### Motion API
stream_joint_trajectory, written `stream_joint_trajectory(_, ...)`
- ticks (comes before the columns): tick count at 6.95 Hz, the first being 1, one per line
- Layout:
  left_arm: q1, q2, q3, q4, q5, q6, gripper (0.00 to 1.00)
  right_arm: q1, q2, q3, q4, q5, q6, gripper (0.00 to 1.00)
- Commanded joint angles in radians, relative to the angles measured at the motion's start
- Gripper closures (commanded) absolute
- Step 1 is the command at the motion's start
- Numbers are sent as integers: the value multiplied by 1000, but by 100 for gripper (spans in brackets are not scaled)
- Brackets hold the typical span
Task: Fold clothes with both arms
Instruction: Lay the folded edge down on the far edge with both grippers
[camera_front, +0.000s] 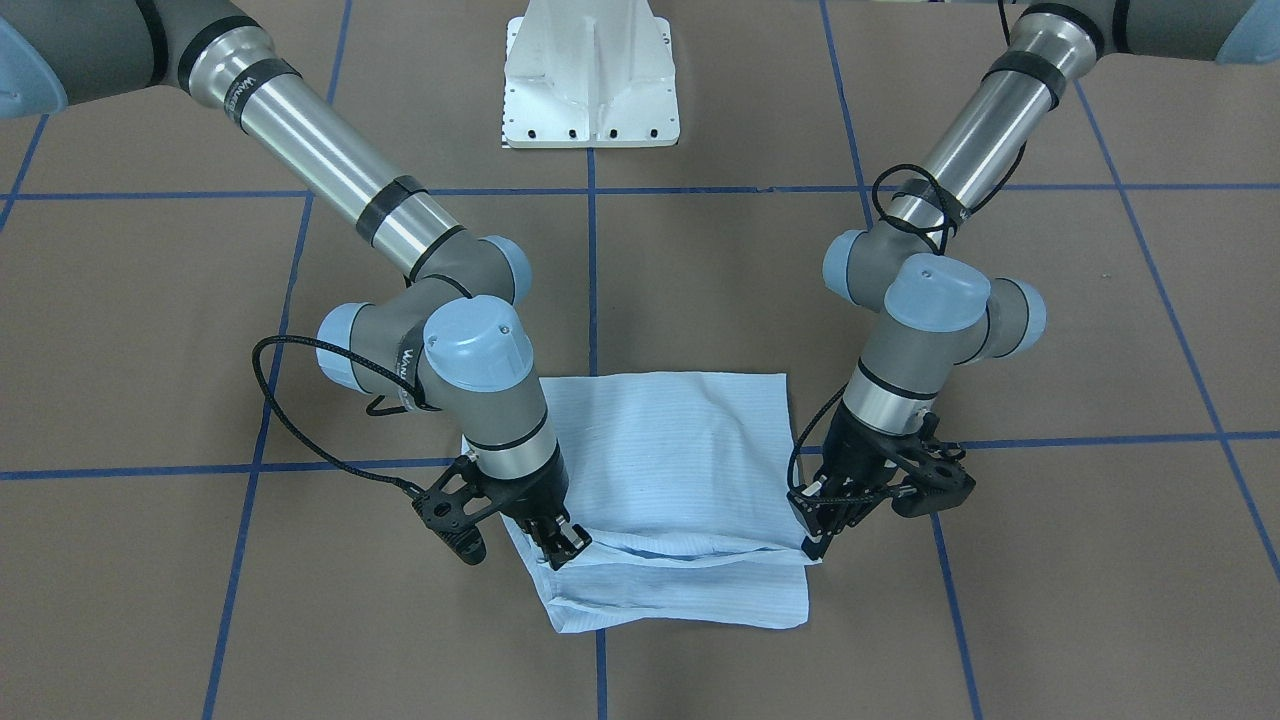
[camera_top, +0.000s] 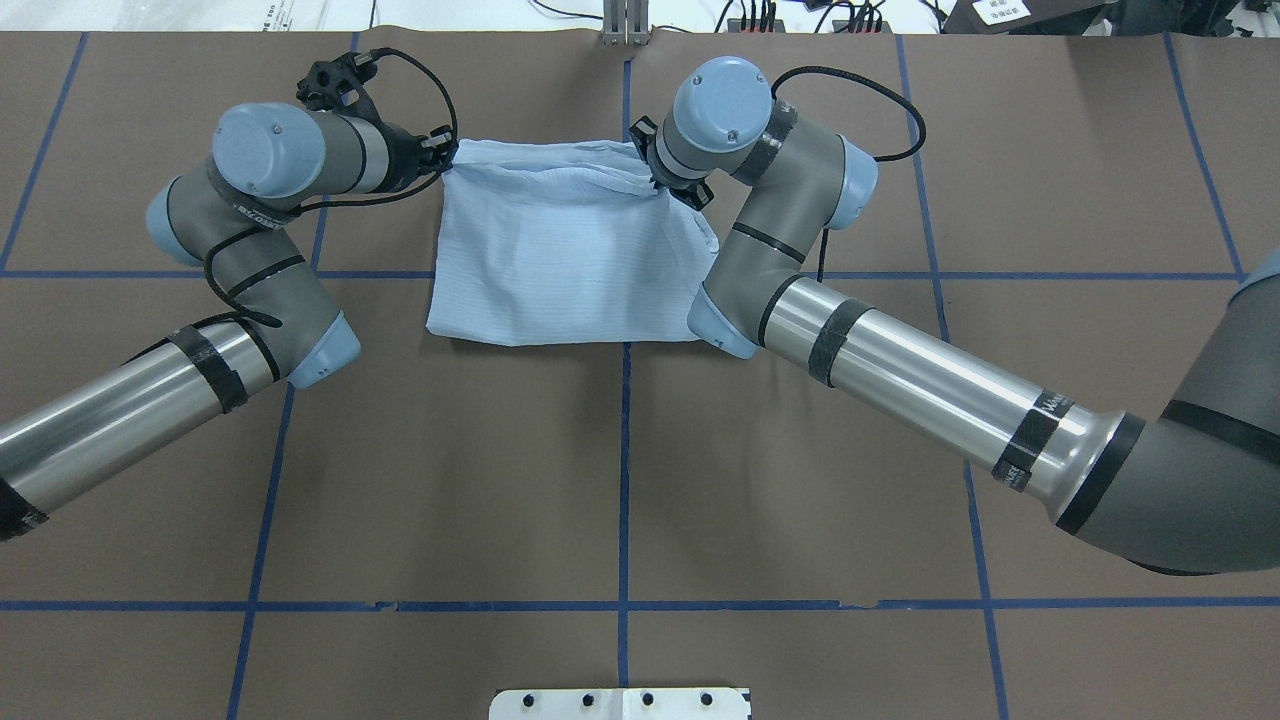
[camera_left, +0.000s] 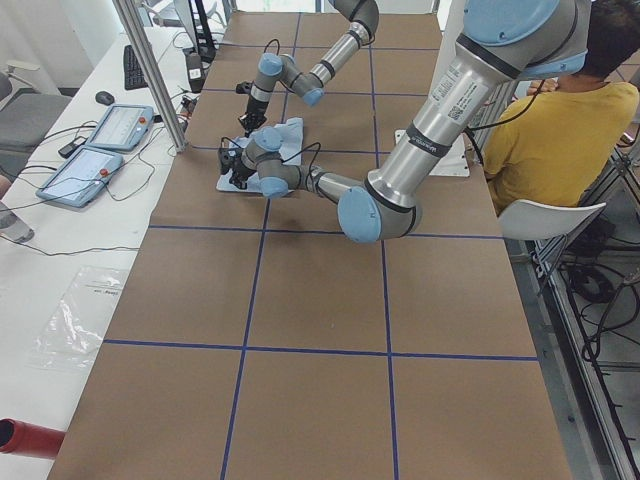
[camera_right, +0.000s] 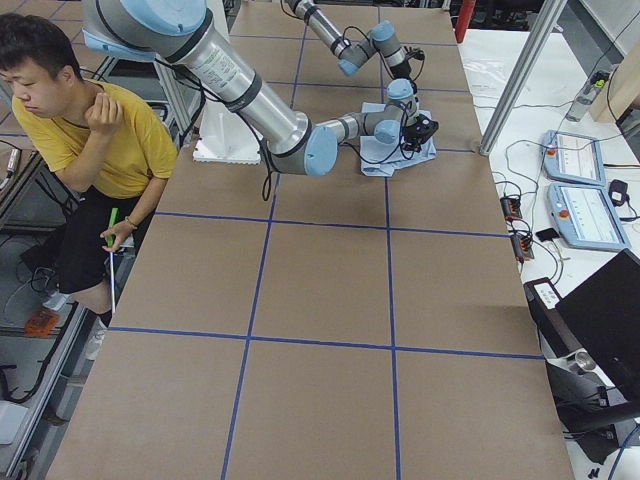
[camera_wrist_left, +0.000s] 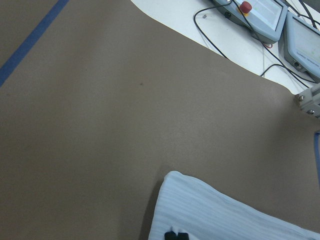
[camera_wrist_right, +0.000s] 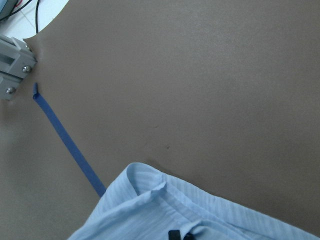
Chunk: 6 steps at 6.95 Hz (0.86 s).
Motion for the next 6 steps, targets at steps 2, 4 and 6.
stream_joint_trajectory(2, -10, -21, 37, -8, 1, 9, 60, 11, 8, -7, 2, 1, -24, 0)
stream_joint_trajectory(4, -13, -20, 65, -14, 1, 19, 56, 51, 8, -7, 2, 53, -67, 0)
stream_joint_trajectory(6, -47, -20, 68, -15, -6, 92, 56, 83, -5, -7, 2, 93, -148, 0)
